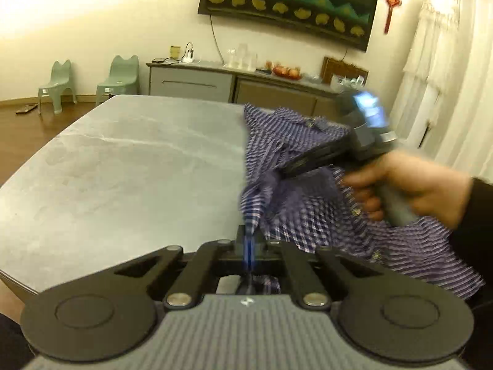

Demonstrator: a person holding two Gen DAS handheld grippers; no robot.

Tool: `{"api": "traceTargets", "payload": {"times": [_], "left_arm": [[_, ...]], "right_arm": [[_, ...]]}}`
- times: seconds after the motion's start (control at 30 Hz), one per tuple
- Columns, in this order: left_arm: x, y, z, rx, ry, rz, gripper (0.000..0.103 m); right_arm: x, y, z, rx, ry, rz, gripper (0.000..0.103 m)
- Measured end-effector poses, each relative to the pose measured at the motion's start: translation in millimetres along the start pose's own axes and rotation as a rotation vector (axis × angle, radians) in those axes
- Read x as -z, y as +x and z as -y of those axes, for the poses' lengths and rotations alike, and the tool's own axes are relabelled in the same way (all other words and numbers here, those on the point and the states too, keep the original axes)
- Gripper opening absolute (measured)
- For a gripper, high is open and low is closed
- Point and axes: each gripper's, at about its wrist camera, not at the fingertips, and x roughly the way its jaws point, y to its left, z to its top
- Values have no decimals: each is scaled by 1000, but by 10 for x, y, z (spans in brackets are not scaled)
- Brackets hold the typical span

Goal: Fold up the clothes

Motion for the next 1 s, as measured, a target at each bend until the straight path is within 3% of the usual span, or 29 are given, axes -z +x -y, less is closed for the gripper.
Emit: {"api": "traceTargets", "payload": {"times": [0.07, 0.2, 0.27, 0.37, 0.47, 0.57, 0.63, 0.67, 0.73, 0.9, 0.93, 1.0], "left_arm": [[58, 2, 54, 48, 23, -34, 1], [176, 104, 104, 47, 59, -55, 1], [193, 105, 80, 52, 52, -50, 1], [201, 105, 64, 65, 59, -42, 1], [236, 58, 92, 70, 80, -35, 1], [247, 80, 120, 77, 108, -38, 1], [278, 79, 201, 77, 157, -42, 1], [294, 109, 246, 72, 189, -46, 1], [325, 166, 329, 62, 248, -54, 1], [402, 269, 476, 34, 342, -70, 1], [426, 284, 502, 29, 356, -76, 1], [461, 330, 518, 25, 379, -90, 1]], "right_arm": [[-55, 95, -110, 43, -62, 4, 24], [-160, 41, -61, 71, -154, -68, 46], [-204, -198, 187, 56, -47, -9, 51], [-276, -305, 631, -89, 234, 41, 59], [-249, -21, 999, -192, 485, 19, 61], [-200, 218, 1132, -214, 639, 13, 61], [-222, 268, 1174, -210, 694, 55, 62], [-252, 268, 1184, -204, 692, 75, 61], [-380, 266, 1178, -183, 658, 105, 44], [-563, 223, 1113, -78, 532, 96, 43], [-584, 213, 1138, -72, 528, 105, 55], [-610, 187, 1199, -71, 530, 127, 67]]}}
